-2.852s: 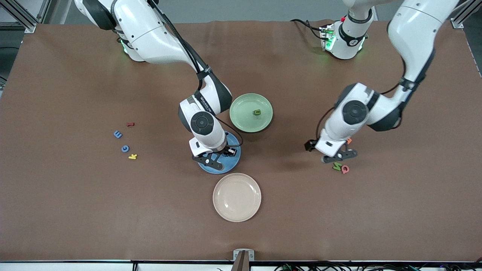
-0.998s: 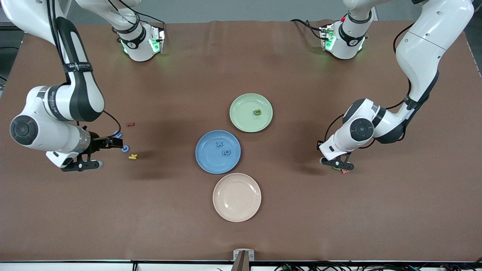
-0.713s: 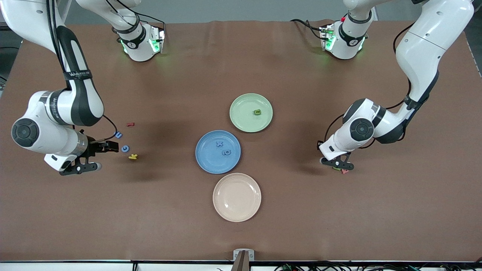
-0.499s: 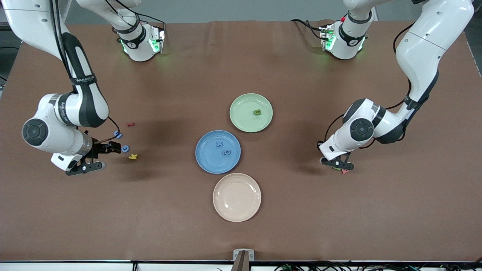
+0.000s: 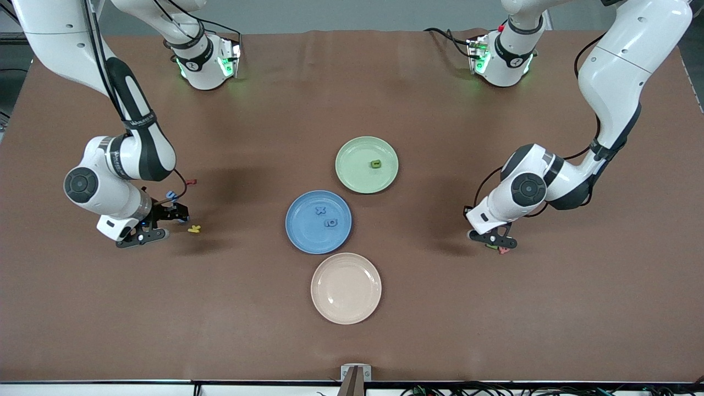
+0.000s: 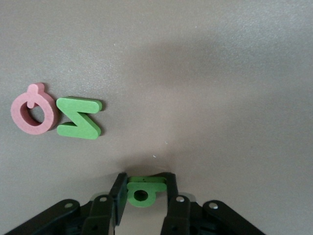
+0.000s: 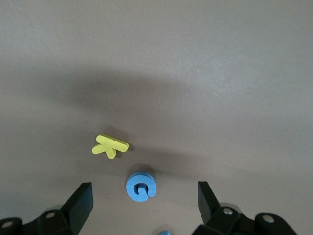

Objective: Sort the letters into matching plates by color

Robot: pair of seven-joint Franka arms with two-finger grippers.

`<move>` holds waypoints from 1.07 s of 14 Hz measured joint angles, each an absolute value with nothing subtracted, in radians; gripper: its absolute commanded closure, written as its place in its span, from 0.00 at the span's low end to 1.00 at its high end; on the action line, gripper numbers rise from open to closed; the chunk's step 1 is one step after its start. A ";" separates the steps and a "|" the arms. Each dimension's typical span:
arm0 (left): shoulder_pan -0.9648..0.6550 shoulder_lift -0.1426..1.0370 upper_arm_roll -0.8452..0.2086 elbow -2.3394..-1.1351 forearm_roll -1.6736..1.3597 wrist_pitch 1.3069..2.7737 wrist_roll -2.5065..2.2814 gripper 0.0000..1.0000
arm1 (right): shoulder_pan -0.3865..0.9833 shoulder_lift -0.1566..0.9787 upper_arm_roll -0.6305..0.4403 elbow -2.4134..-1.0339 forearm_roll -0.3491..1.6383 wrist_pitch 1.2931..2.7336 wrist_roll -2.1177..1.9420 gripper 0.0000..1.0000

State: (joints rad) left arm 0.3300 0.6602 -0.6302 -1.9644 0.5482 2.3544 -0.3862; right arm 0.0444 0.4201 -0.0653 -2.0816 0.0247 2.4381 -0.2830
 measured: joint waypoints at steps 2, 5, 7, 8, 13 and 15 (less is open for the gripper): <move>0.331 0.659 -0.636 -1.960 0.548 2.355 -0.391 0.90 | 0.044 0.438 -0.063 -2.102 0.025 2.475 -0.283 0.17; 0.332 0.650 -0.680 -1.948 0.548 2.350 -0.439 0.90 | 0.044 0.465 -0.060 -2.115 0.025 2.515 -0.284 0.24; 0.331 0.642 -0.723 -1.947 0.548 2.343 -0.490 0.90 | 0.044 0.479 -0.059 -2.117 0.025 2.524 -0.284 0.28; 0.329 0.640 -0.743 -1.947 0.548 2.342 -0.523 0.91 | 0.044 0.483 -0.059 -2.119 0.025 2.527 -0.284 0.29; 0.324 0.639 -0.844 -1.942 0.548 2.297 -0.675 0.92 | 0.044 0.483 -0.059 -2.136 0.025 2.530 -0.284 0.33; 0.323 0.637 -0.880 -1.925 0.548 2.264 -0.721 0.92 | 0.044 0.481 -0.059 -2.137 0.024 2.530 -0.284 0.39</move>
State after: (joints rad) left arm 0.3229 0.6373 -0.8803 -1.9250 0.5481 2.2641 -0.7205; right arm 0.0444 0.4810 -0.0592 -2.1374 0.0242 2.5298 -0.2839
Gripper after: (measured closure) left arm 0.639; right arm 0.322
